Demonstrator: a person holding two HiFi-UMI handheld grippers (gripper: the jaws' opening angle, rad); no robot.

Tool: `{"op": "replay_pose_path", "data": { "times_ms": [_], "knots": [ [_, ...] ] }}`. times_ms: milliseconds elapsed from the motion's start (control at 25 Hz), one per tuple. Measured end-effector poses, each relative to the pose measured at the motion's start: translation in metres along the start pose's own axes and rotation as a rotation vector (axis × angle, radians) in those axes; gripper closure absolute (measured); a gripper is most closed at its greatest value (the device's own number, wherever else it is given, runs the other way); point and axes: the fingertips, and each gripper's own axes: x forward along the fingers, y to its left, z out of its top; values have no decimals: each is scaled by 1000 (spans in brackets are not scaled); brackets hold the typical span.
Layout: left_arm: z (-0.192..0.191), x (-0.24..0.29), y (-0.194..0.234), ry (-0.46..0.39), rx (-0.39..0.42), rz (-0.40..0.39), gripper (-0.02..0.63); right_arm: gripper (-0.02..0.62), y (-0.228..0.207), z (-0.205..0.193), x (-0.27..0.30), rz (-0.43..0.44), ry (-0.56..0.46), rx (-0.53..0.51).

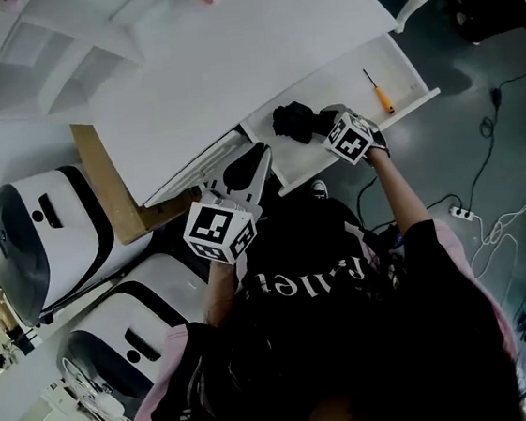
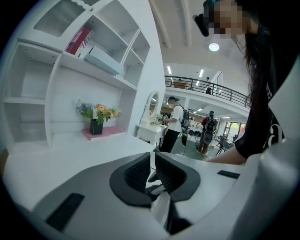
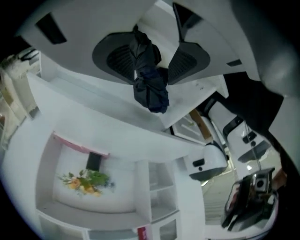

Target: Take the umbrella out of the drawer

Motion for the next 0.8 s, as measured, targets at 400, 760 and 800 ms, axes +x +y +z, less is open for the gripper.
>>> {"op": "replay_pose_path", "data": {
  "times_ms": [400,760,800],
  "knots": [
    [0,11,43,30,-24,33,566,345,-10,-51,85,56,358,-345],
    [-12,-1,70,45,-69,134,566,327,-14,-64,117,104,447,-356],
    [-12,-3,72,44,-71,142,566,327,-14,-65,119,112,453,-356]
  ]
}}
